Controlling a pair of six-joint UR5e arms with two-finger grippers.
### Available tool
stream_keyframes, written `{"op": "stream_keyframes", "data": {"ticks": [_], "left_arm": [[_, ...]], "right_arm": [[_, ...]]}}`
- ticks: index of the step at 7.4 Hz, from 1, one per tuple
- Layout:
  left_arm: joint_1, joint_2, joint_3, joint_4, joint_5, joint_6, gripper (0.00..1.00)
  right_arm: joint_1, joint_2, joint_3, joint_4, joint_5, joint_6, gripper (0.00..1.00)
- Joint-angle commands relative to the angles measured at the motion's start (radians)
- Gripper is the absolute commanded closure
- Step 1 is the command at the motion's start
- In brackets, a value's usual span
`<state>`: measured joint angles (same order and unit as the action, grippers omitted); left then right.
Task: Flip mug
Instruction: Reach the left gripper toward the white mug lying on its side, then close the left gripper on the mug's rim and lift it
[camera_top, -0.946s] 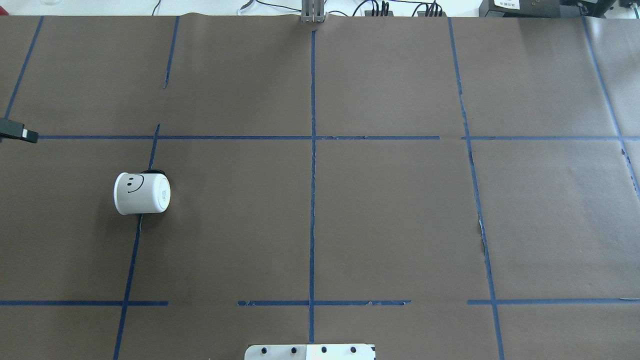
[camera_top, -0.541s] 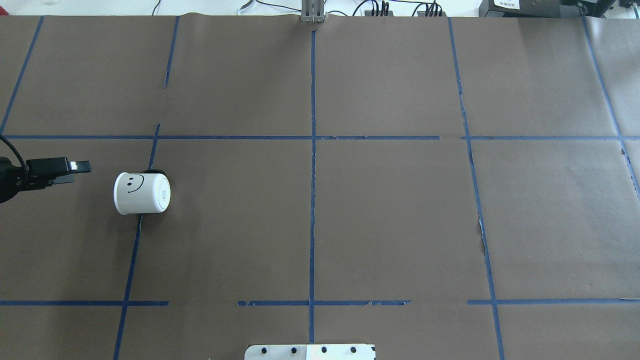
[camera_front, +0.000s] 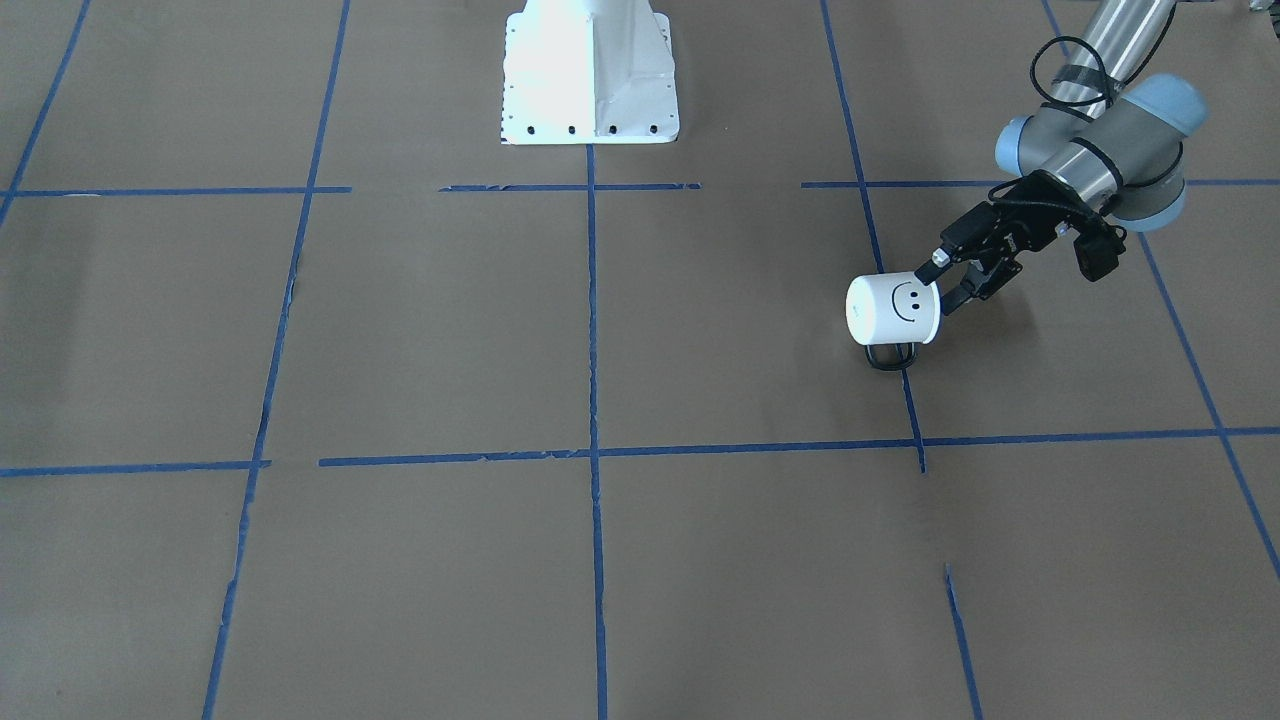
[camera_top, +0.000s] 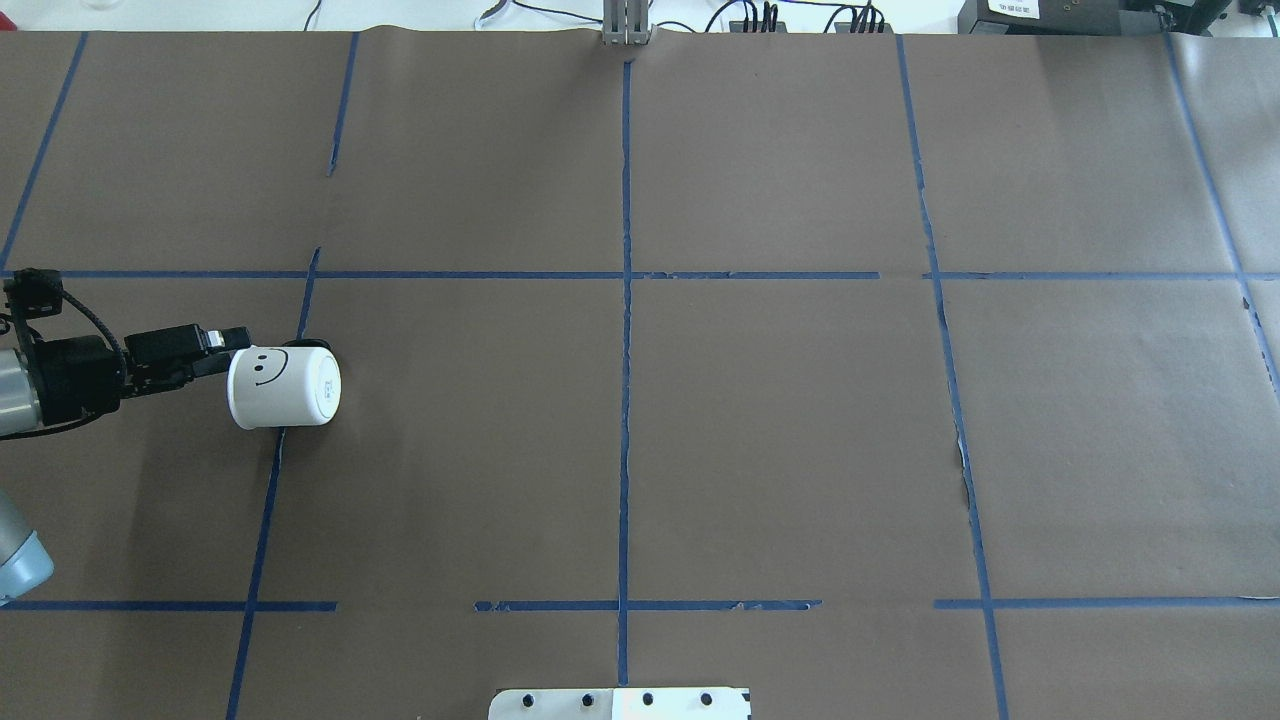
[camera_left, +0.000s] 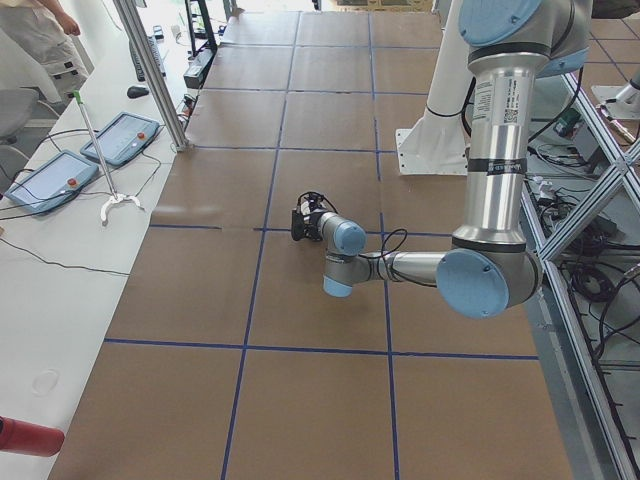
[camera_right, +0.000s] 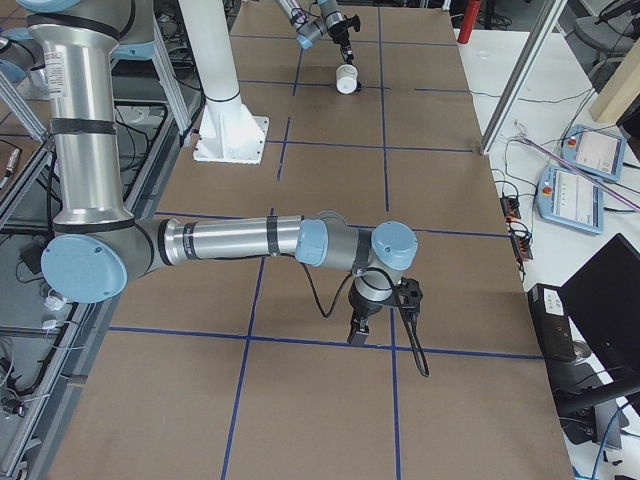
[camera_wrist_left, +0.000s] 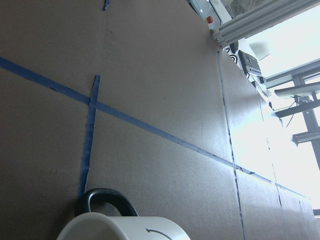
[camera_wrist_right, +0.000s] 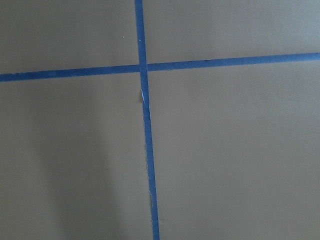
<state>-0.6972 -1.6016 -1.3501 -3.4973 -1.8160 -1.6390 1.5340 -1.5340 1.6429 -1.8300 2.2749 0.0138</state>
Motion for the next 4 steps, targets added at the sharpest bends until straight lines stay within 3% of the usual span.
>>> {"op": "stream_keyframes", "data": {"ticks": [1,2,3,4], "left_arm": [[0.033,-0.024,0.035,-0.09,0.0,-0.019,0.24],[0.036,-0.04,0.04,-0.11,-0.002,-0.06,0.51],[0.042,-0.053,0.045,-0.112,-0.003,-0.068,0.85],[0.042,-0.076,0.069,-0.112,-0.005,-0.093,1.0]], "right_arm": [[0.0,0.0,0.0,0.0,0.0,0.0,0.0],[0.0,0.0,0.0,0.0,0.0,0.0,0.0],[0.0,-0.002,0.0,0.0,0.0,0.0,0.0],[0.0,0.0,0.0,0.0,0.0,0.0,0.0]]}}
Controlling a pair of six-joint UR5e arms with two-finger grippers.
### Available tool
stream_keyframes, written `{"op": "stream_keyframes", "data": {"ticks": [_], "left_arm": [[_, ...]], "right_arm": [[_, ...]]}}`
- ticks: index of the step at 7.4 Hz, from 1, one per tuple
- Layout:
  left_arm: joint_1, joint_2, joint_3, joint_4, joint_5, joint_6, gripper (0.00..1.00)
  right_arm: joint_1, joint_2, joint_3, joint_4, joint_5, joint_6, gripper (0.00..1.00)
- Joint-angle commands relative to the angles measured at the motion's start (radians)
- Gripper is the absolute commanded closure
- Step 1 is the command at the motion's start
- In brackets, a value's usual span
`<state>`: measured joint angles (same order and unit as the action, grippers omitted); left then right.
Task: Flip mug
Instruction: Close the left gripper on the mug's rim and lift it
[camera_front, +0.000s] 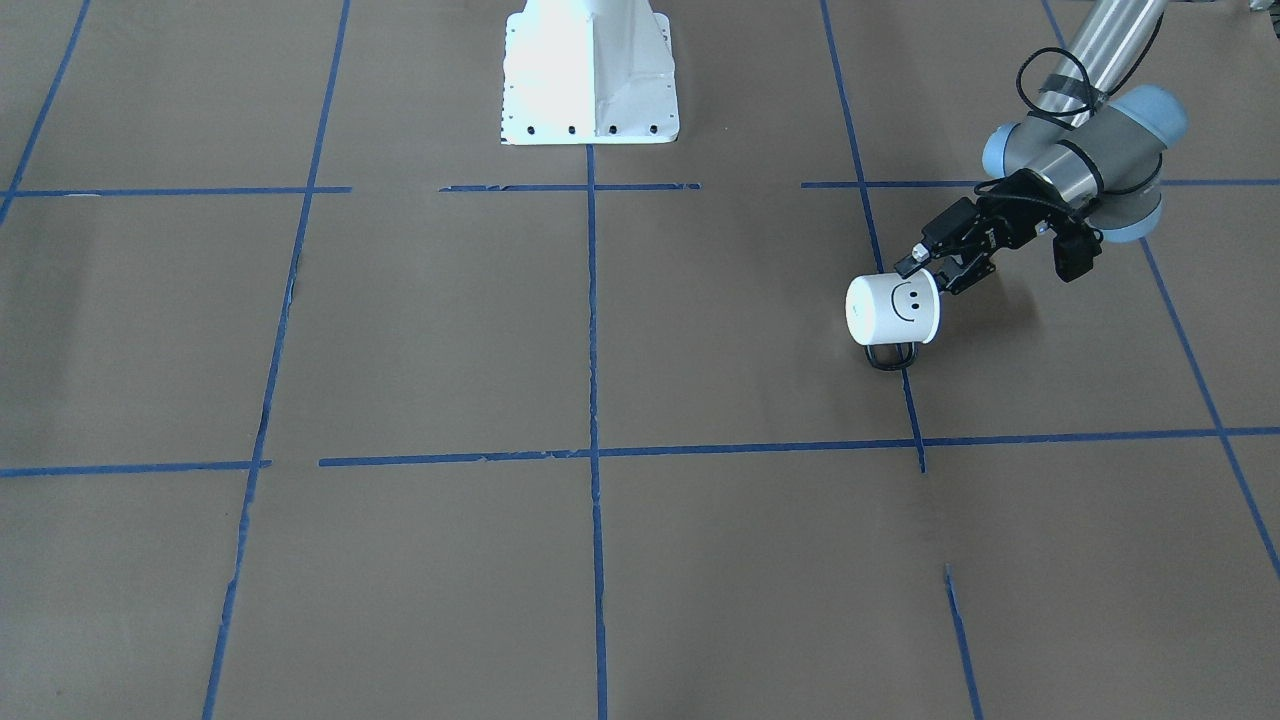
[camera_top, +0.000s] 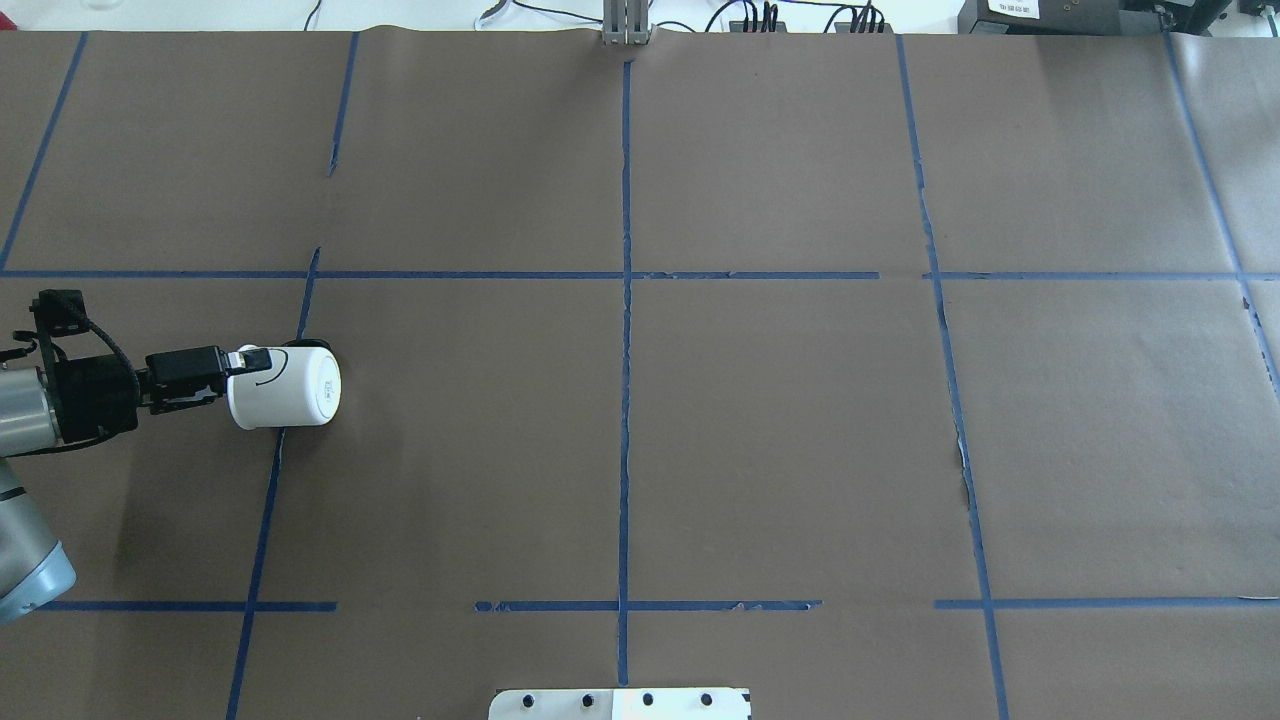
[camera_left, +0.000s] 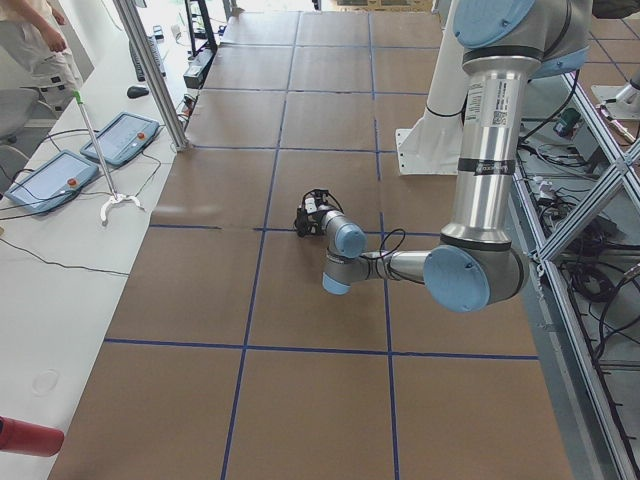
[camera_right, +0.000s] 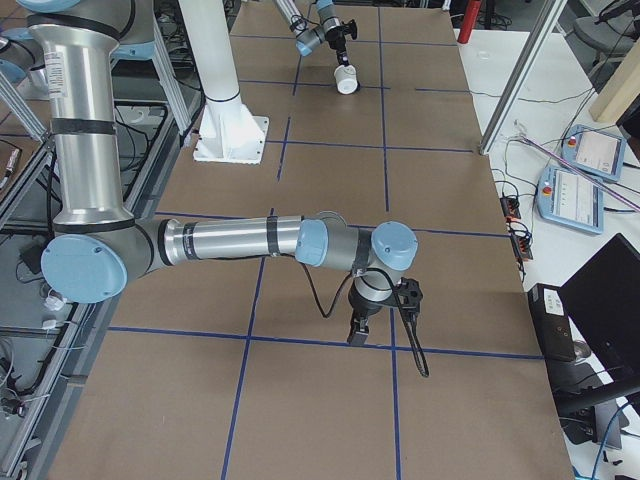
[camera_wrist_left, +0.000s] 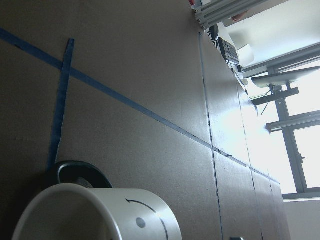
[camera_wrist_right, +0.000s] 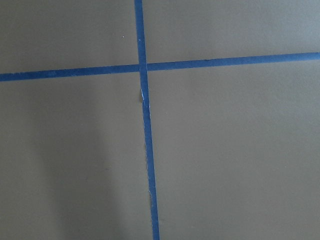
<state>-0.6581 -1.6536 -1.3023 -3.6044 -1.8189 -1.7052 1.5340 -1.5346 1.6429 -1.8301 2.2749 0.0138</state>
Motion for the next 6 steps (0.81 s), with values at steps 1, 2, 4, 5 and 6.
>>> {"op": "stream_keyframes", "data": {"ticks": [1,2,4,5,6], "left_arm": [[0.003,-0.063,0.03,-0.01,0.001,-0.078,1.0],[0.003,-0.089,0.026,-0.01,0.012,-0.134,1.0],[-0.006,-0.141,0.015,-0.007,0.05,-0.2,1.0],[-0.008,-0.172,0.012,0.03,0.044,-0.194,1.0],[-0.008,-0.179,-0.047,0.155,0.043,-0.189,1.0]], "right_arm": [[0.0,0.001,0.0,0.0,0.0,0.0,0.0],[0.0,0.001,0.0,0.0,0.0,0.0,0.0],[0.0,0.001,0.0,0.0,0.0,0.0,0.0],[0.0,0.001,0.0,0.0,0.0,0.0,0.0],[0.0,0.001,0.0,0.0,0.0,0.0,0.0]]}}
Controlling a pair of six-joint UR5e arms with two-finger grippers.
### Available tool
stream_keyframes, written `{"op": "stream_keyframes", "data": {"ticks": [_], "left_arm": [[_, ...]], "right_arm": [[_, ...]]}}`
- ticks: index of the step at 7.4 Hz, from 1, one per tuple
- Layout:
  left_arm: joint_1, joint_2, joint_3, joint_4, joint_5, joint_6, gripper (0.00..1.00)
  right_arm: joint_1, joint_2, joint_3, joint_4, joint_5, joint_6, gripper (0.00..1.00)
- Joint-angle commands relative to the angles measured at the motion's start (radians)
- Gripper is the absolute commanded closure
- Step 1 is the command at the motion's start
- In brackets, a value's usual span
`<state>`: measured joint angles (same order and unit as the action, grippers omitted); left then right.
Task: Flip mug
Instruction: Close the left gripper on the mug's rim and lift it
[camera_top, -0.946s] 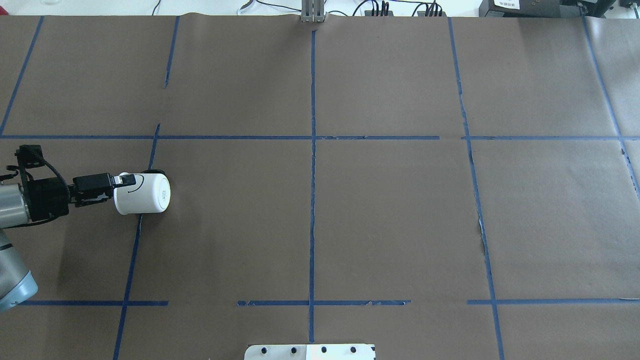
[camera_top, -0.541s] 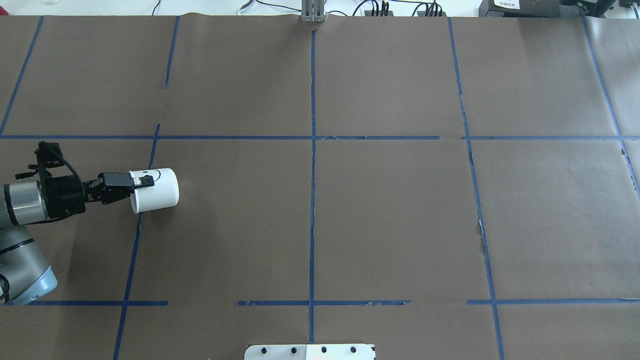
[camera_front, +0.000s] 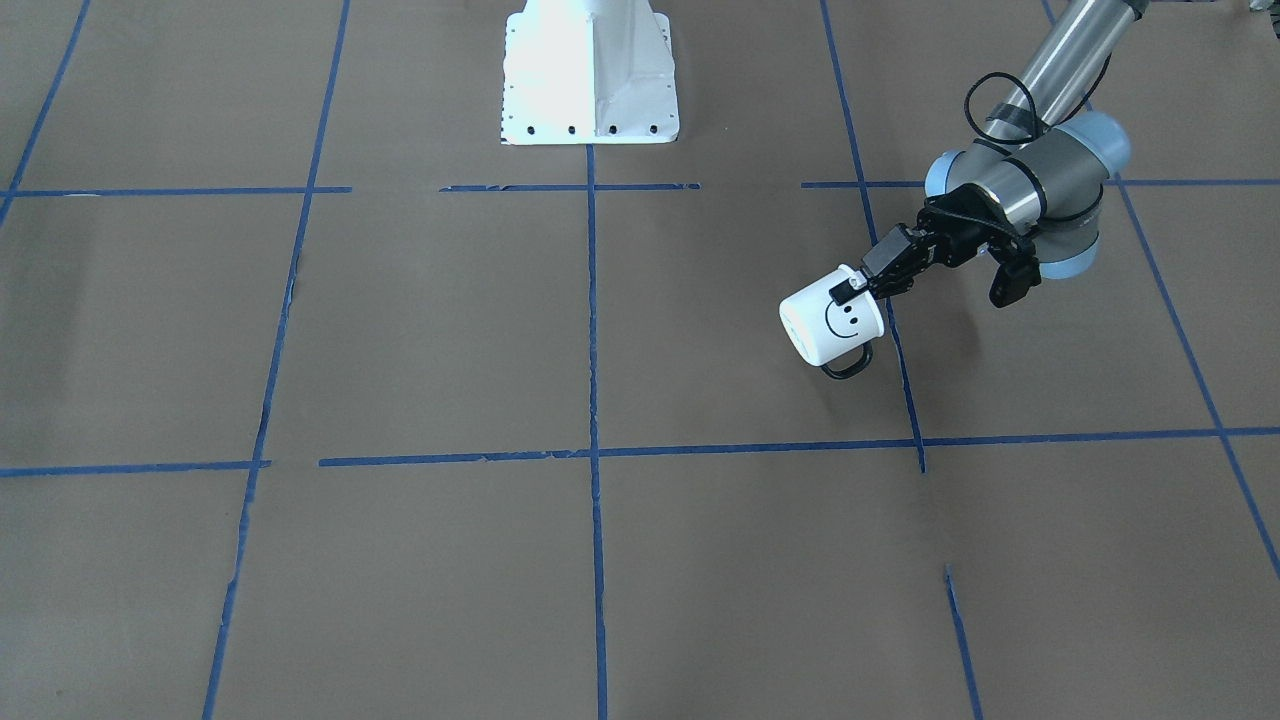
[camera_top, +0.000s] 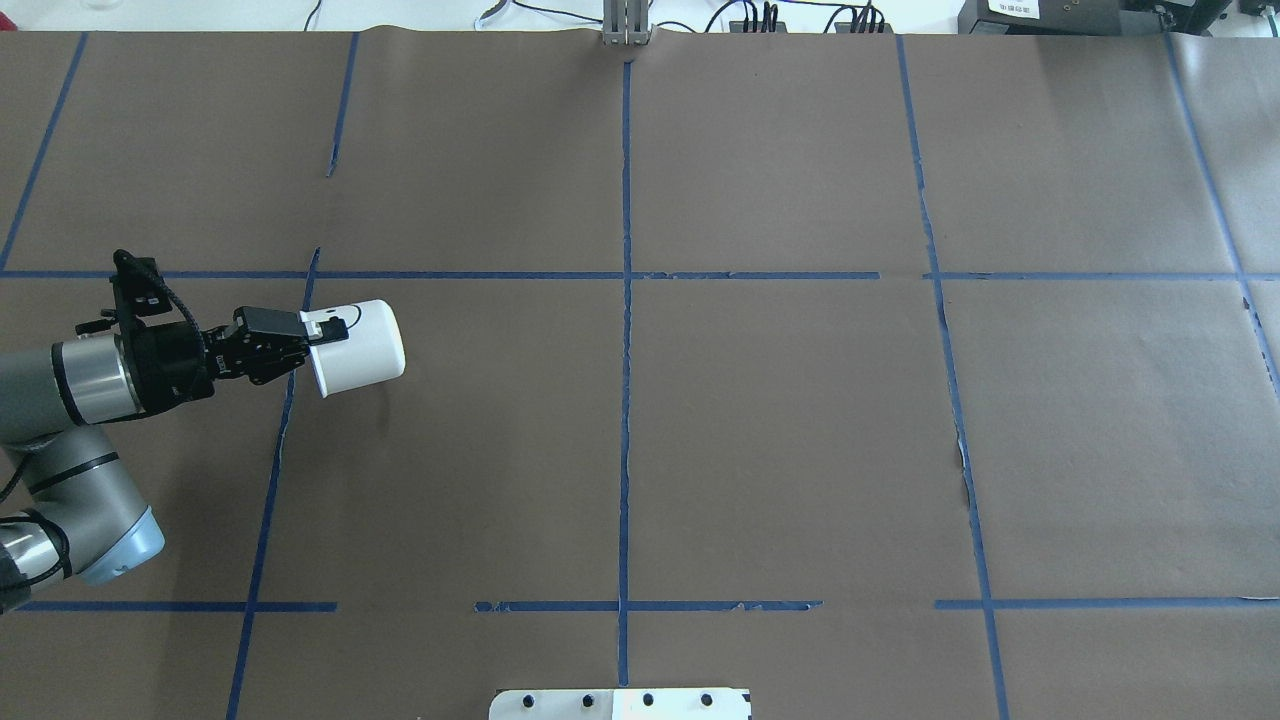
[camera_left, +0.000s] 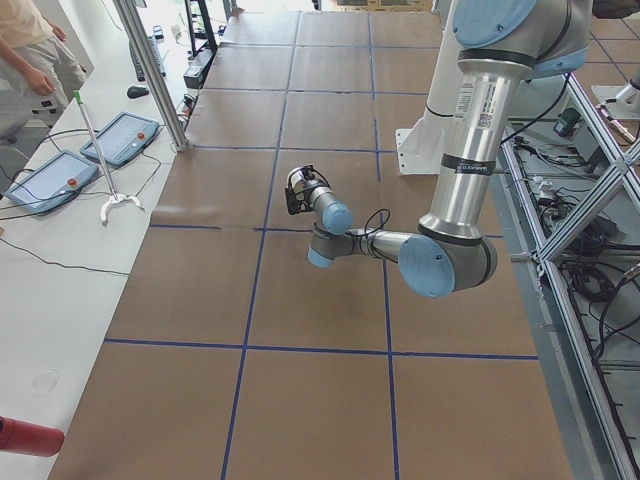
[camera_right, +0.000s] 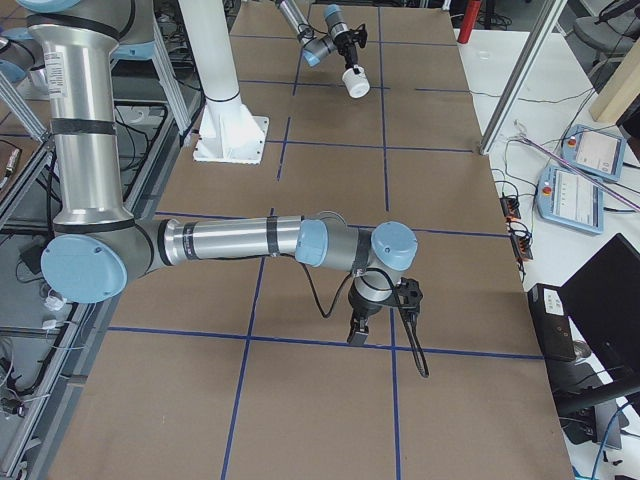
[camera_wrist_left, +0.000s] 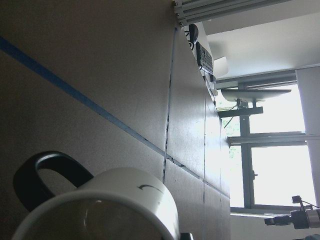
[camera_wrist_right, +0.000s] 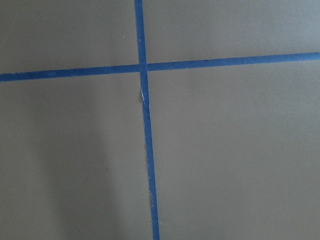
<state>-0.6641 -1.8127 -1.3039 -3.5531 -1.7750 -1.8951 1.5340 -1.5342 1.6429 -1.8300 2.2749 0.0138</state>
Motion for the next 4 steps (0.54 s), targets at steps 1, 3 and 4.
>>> {"op": "stream_keyframes", "data": {"ticks": [1,3,4], "left_arm": [[-0.003,-0.036,-0.119,0.243,-0.027,0.008,1.0],[0.003,-0.15,-0.173,0.512,-0.043,0.008,1.0],[0.004,-0.236,-0.202,0.742,-0.044,0.01,1.0]], "right_arm": [[0.0,0.0,0.0,0.0,0.0,0.0,0.0],[0.0,0.0,0.0,0.0,0.0,0.0,0.0],[0.0,-0.001,0.0,0.0,0.0,0.0,0.0]]}}
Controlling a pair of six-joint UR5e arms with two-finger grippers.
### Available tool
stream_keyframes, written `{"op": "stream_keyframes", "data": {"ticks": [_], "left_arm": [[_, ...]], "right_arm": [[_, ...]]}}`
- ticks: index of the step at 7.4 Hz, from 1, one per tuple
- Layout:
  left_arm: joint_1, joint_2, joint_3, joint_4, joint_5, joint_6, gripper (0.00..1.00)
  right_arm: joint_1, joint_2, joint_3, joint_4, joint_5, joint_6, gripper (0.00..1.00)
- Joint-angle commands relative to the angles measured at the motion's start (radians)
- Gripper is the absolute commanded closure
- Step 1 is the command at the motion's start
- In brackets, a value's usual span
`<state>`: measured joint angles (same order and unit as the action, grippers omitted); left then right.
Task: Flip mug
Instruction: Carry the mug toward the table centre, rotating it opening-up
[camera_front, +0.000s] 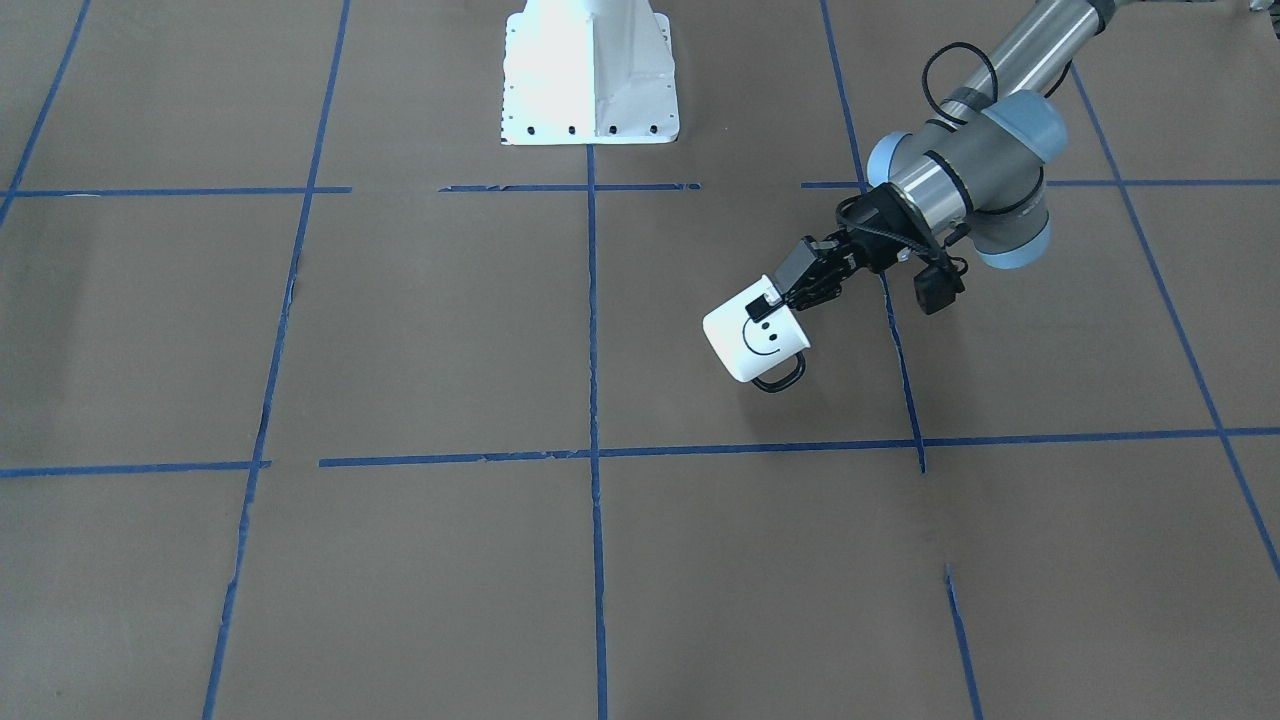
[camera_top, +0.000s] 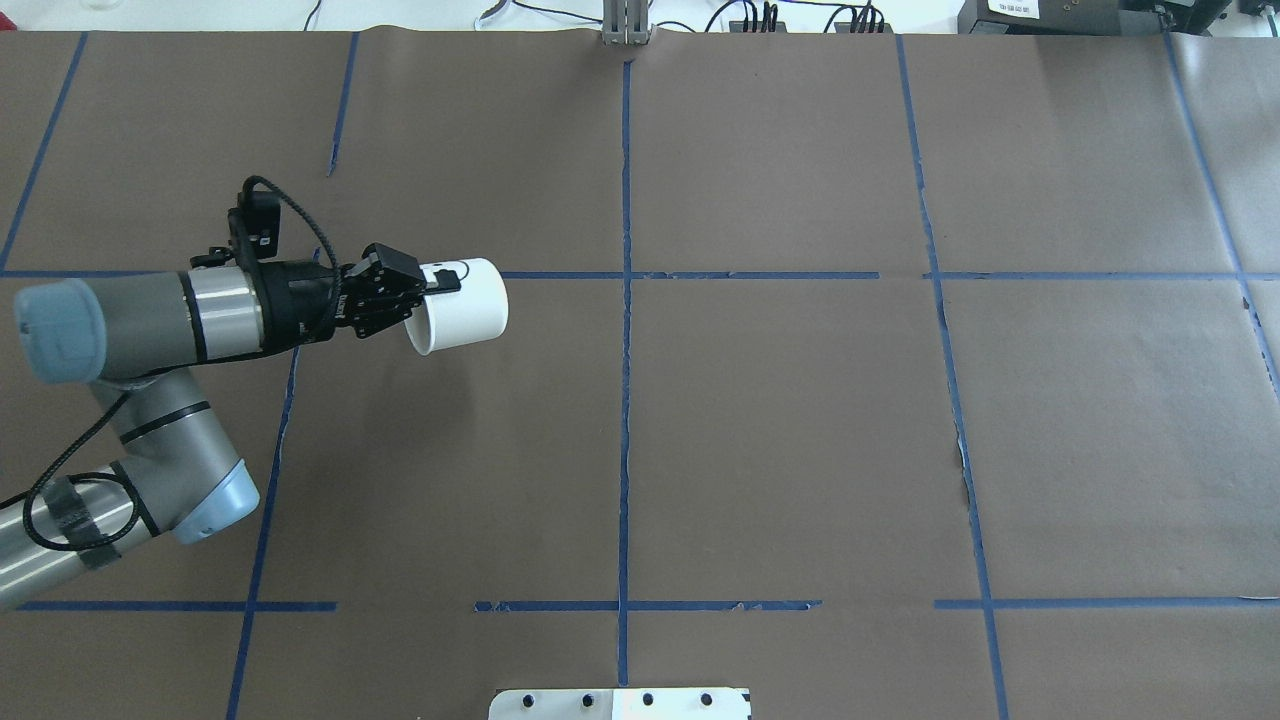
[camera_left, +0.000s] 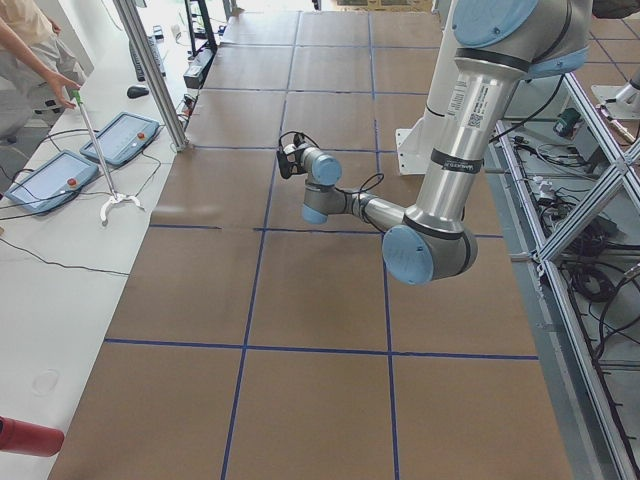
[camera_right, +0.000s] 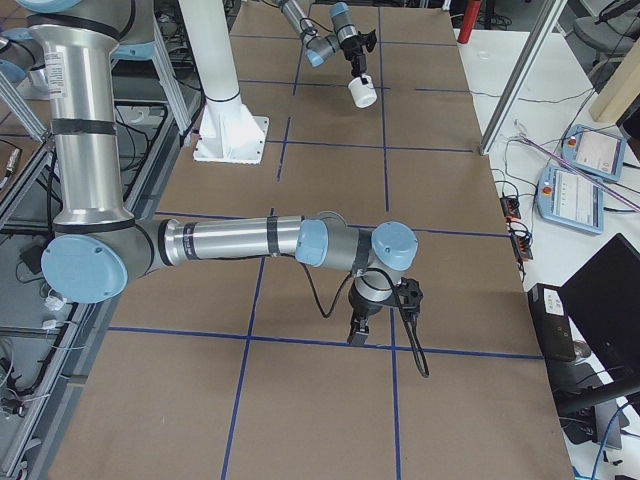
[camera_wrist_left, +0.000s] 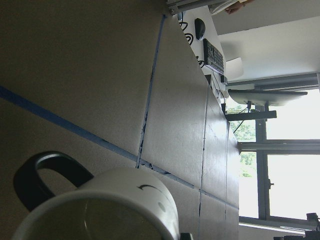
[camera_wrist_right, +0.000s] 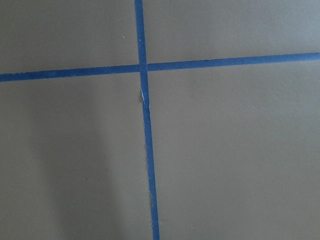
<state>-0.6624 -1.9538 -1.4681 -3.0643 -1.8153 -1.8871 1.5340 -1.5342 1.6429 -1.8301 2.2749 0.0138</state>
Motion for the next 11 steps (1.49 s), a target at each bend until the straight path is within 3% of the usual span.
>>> {"op": "stream_keyframes", "data": {"ticks": [1,2,5,7,9,11], "left_arm": [[0.01,-0.152,-0.053,0.442,-0.006,0.011,1.0],[0.026,-0.221,-0.057,0.675,-0.007,0.072,1.0],[0.082,-0.385,-0.086,1.199,-0.012,0.196,1.0],[0.102,-0.454,-0.083,1.449,-0.088,0.319,1.0],[0.144,-0.568,0.015,1.506,-0.091,0.361,1.0],[0.162,-0.606,0.089,1.503,-0.091,0.361,1.0]], "right_arm": [[0.0,0.0,0.0,0.0,0.0,0.0,0.0],[0.0,0.0,0.0,0.0,0.0,0.0,0.0],[0.0,0.0,0.0,0.0,0.0,0.0,0.0],[0.0,0.0,0.0,0.0,0.0,0.0,0.0],[0.0,0.0,0.0,0.0,0.0,0.0,0.0],[0.0,0.0,0.0,0.0,0.0,0.0,0.0]]}}
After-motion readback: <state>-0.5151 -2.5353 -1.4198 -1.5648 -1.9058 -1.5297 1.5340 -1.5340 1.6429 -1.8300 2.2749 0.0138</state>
